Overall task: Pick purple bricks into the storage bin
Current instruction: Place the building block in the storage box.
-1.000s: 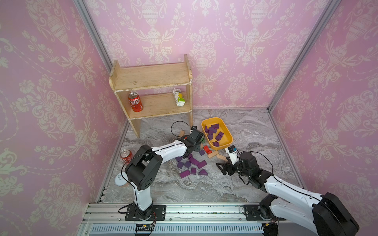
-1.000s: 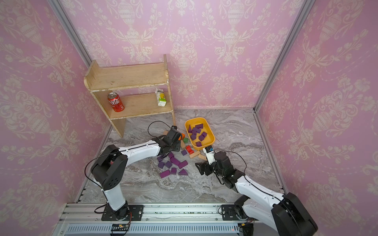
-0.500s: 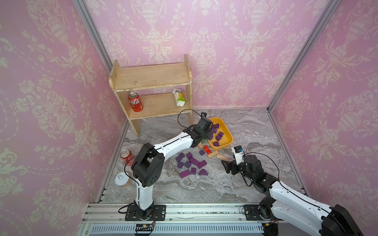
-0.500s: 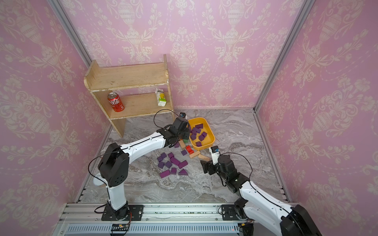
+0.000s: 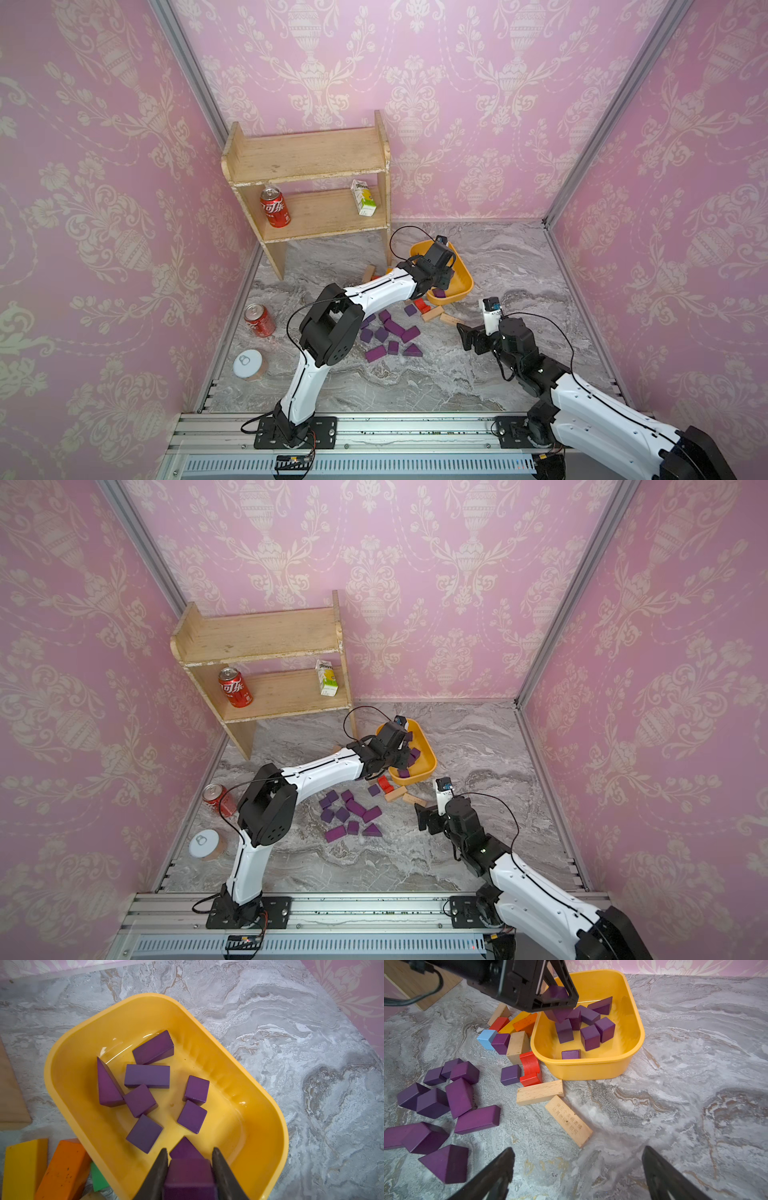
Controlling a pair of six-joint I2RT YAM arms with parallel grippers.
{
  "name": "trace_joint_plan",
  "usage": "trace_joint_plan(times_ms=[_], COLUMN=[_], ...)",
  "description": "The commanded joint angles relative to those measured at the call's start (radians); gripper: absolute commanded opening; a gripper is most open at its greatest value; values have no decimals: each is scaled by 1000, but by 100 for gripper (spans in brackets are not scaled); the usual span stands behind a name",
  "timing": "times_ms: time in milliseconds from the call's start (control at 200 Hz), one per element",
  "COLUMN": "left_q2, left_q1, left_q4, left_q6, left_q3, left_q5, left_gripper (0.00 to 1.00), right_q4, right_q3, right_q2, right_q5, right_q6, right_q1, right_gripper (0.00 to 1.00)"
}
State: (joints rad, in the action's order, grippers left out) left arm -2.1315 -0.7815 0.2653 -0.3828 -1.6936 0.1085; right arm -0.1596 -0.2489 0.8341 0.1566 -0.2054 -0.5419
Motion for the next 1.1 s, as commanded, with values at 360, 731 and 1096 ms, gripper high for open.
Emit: trace_joint_plan(times_ms=[360,731,1096], left_q2=[-46,14,194], left_q1=[-2,-3,4], left_q4=[36,43,0], left_q6=[-33,-16,31], left_q3=[2,27,185], left_q5=[-37,13,247], left_gripper=[38,67,72], right_q4=[-12,-17,-10], right_q3=[9,8,-2], right_q2=[40,53,75], right_q5=[39,28,12], right_q6=[-5,-4,-4], right_q1=[0,0,2], right_gripper=[100,100,100])
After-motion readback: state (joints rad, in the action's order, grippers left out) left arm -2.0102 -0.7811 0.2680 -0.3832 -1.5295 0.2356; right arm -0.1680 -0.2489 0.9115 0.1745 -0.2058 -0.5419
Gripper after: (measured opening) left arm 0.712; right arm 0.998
